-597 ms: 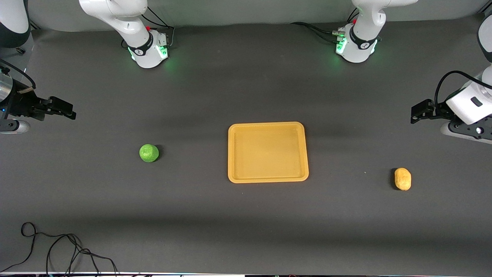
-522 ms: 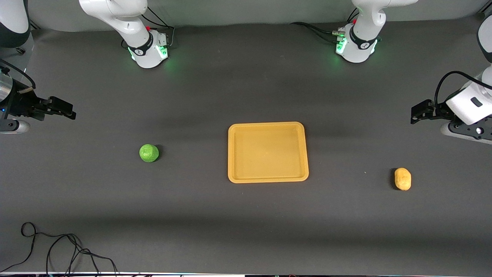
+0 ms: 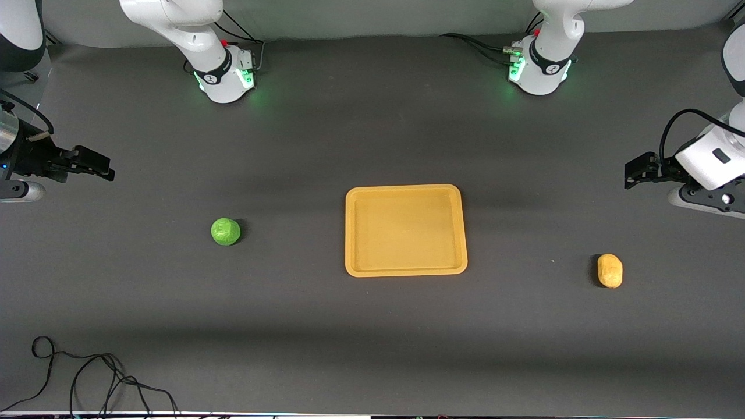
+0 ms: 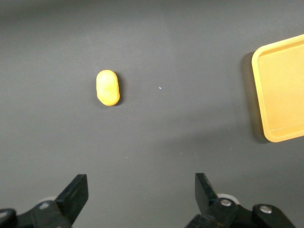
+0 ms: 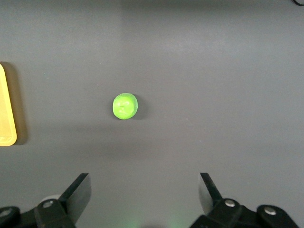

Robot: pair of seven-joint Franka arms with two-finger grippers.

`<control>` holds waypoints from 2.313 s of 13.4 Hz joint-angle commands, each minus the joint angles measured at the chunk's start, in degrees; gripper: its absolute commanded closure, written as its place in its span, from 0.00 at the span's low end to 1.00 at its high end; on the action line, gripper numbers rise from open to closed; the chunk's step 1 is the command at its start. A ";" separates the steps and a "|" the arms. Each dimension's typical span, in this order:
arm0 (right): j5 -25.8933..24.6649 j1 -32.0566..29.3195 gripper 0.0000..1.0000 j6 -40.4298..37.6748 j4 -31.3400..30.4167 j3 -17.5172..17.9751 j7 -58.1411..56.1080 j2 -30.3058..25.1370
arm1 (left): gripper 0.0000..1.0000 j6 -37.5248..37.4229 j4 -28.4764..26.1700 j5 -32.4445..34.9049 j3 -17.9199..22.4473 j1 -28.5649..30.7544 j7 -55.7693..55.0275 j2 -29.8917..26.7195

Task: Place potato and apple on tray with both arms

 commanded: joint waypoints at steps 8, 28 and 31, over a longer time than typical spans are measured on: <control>0.66 3.73 0.00 5.53 -4.83 0.37 -0.58 -0.89 | 0.00 0.21 -0.28 0.93 -0.18 0.06 -0.91 -0.05; 2.77 7.51 0.00 62.40 -36.83 0.46 1.89 16.23 | 0.58 29.84 3.66 0.23 -0.71 8.68 18.87 35.73; 2.77 7.51 0.00 66.34 -36.83 0.54 1.89 19.83 | 0.82 21.24 8.23 -2.05 -2.19 7.27 13.36 35.28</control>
